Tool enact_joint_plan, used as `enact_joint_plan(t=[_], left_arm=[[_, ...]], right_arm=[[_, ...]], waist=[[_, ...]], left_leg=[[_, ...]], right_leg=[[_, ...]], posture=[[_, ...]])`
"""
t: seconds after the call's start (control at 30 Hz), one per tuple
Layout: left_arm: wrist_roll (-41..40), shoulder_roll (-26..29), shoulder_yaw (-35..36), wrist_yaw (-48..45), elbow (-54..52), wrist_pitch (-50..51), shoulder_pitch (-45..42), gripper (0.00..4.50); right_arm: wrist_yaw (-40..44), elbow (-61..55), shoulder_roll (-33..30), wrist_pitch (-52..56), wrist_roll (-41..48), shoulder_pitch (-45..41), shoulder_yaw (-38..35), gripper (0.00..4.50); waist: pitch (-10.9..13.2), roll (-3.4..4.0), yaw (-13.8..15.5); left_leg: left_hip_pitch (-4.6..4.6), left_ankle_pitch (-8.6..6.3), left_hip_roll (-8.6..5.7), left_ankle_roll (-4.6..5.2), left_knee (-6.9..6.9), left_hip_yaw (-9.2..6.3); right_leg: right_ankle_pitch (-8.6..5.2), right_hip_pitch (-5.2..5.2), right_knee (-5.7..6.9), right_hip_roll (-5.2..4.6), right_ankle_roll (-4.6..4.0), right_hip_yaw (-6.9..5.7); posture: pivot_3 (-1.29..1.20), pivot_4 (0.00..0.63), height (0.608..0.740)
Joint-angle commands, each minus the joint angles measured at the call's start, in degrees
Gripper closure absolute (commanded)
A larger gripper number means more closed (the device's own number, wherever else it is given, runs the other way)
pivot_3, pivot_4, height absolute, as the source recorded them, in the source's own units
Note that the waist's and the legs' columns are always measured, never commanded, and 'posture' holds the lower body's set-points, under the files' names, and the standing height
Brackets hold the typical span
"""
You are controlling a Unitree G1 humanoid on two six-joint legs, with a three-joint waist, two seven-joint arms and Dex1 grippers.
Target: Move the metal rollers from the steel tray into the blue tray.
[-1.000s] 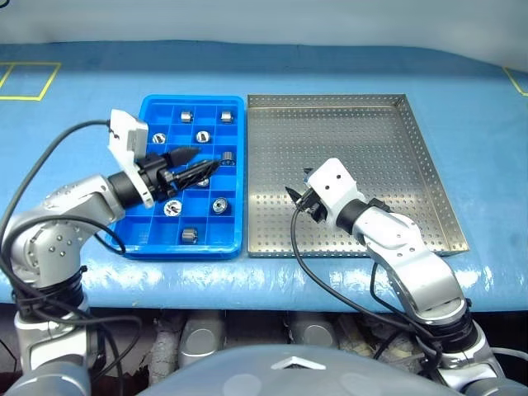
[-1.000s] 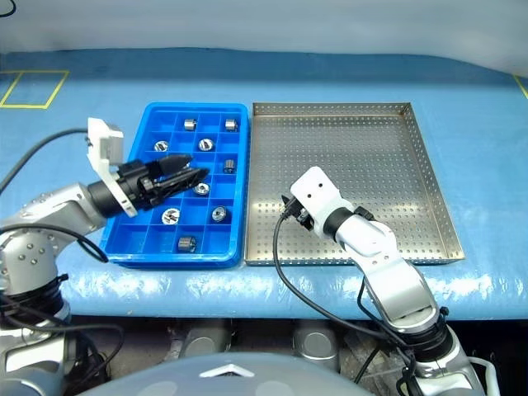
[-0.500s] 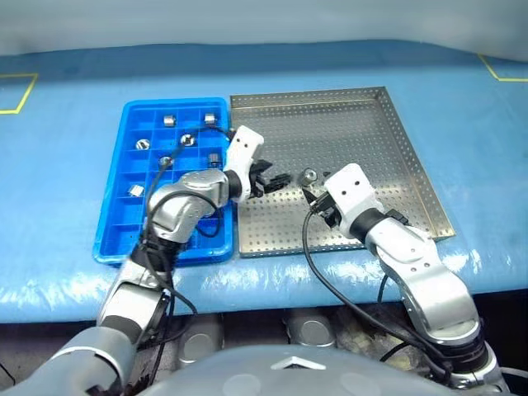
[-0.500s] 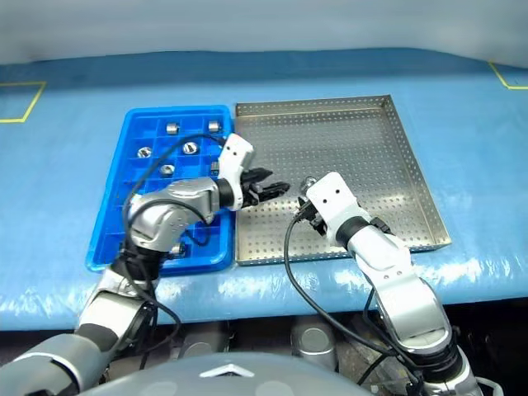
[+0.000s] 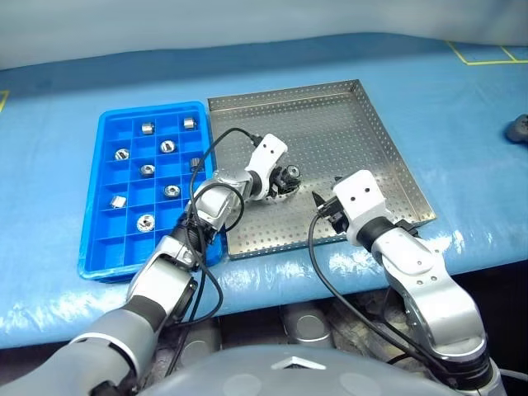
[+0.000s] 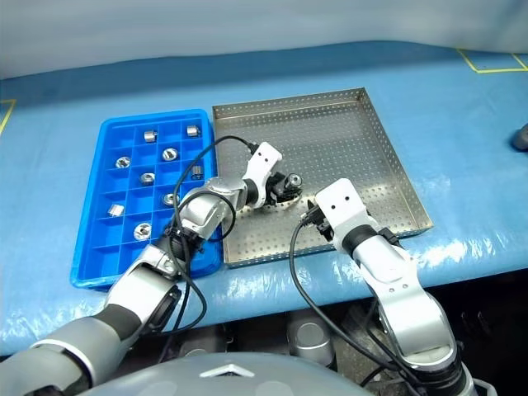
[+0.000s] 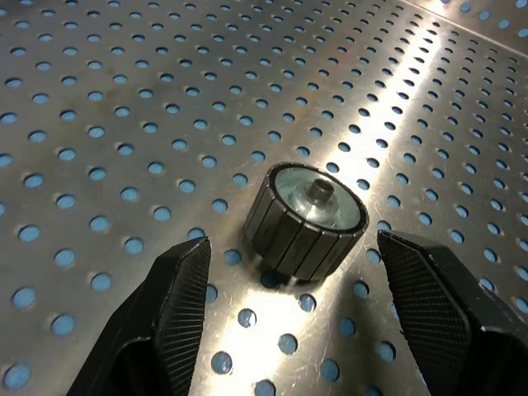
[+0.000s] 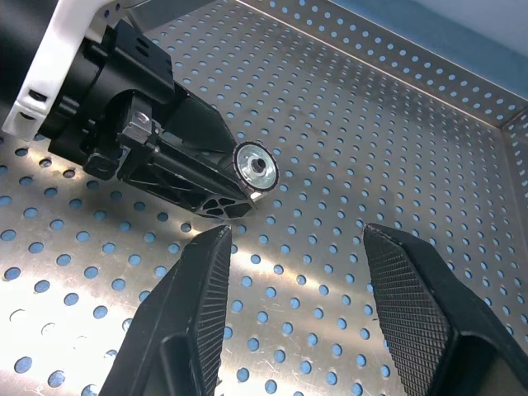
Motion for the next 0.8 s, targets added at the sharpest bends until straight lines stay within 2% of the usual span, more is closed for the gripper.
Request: enact_joint_plan(t=[0.03, 0.13, 0.23, 0.27, 0.37, 0.5, 0.6, 0.7, 0.8], left_arm=[[1.5, -1.8, 1.1, 0.3, 4.8, -0.4, -0.4, 0.99], [2.3, -1.9, 2.3, 0.6, 5.3, 0.1, 0.1, 1.54], [3.0, -0.9, 3.8, 0.9, 4.1, 0.7, 0.6, 2.46], [3.3, -0.2, 4.0, 0.5, 3.1, 1.0, 0.9, 2.64], [3.6, 1.8, 4.9, -0.1, -0.6, 2.1, 1.5, 2.64], [-1.5, 6.2, 9.0, -3.8, -14.1, 8.5, 3.2, 2.64], [-8.2, 11.3, 15.4, -6.0, -26.2, 17.0, 4.8, 2.64], [-13.5, 18.9, 21.9, -7.0, -36.5, 26.0, 7.4, 2.64], [-19.4, 24.2, 27.5, -7.9, -44.2, 33.4, 9.8, 2.64]], right_arm=[[-0.6, -2.2, 0.2, -0.2, -0.7, 0.1, -0.3, 1.84], [-0.7, -1.8, 0.1, -0.3, -0.9, 0.1, 0.1, 1.84], [-0.6, -1.3, 0.1, -0.6, -0.9, -0.1, 0.3, 1.84], [-0.5, -1.0, 0.2, -0.7, -0.9, -0.4, 0.4, 1.84], [-0.1, 0.2, 0.3, -1.3, -0.8, -1.4, 0.9, 1.84], [1.4, 2.9, 0.7, -2.3, 0.2, -3.5, 2.4, 1.84], [3.3, 5.3, 0.2, -3.1, 0.7, -4.1, 3.8, 1.84], [4.9, 7.7, 0.1, -4.3, 1.3, -4.7, 4.8, 1.84], [6.5, 9.5, 0.2, -5.6, 1.9, -5.8, 5.6, 1.84]], waist=[[0.0, 0.02, -0.5], [-0.1, 0.04, -1.2], [-0.1, 0.04, -1.8], [-0.1, 0.05, -2.0], [-0.1, 0.06, -2.2], [-0.1, 0.09, -2.5], [0.0, 0.07, -1.7], [0.0, 0.06, -0.7], [0.0, 0.06, 1.5]], left_leg=[[0.00, 0.00, -0.01, 0.00, 0.03, 0.00], [0.05, 0.00, -0.02, 0.00, 0.07, 0.00], [0.07, 0.00, -0.01, 0.01, 0.06, 0.00], [0.07, 0.00, -0.01, 0.01, 0.05, -0.01], [0.08, -0.01, -0.01, 0.01, 0.03, -0.01], [0.07, 0.00, 0.05, 0.02, -0.05, 0.05], [0.00, 0.00, 0.13, 0.01, -0.11, 0.03], [-0.08, 0.00, 0.13, 0.02, -0.14, 0.04], [-0.04, 0.00, 0.13, 0.02, -0.23, 0.05]], right_leg=[[0.02, 0.02, -0.01, 0.00, 0.04, 0.00], [0.07, 0.13, -0.08, -0.01, 0.14, 0.01], [0.08, 0.14, -0.09, -0.01, 0.14, 0.01], [0.08, 0.14, -0.09, -0.01, 0.14, 0.01], [0.08, 0.13, -0.09, 0.00, 0.14, 0.02], [0.08, -0.05, 0.05, 0.08, 0.15, 0.15], [0.07, -0.17, 0.10, 0.15, 0.12, 0.15], [0.06, -0.27, 0.10, 0.14, 0.10, 0.18], [0.03, -0.26, 0.08, 0.12, 0.07, 0.17]], posture=[[-0.34, 0.150, 0.740], [-0.34, 0.150, 0.740], [-0.32, 0.150, 0.740], [-0.31, 0.150, 0.740], [-0.28, 0.150, 0.740], [-0.24, 0.150, 0.740], [-0.19, 0.150, 0.740], [-0.13, 0.150, 0.740], [-0.07, 0.150, 0.740]])
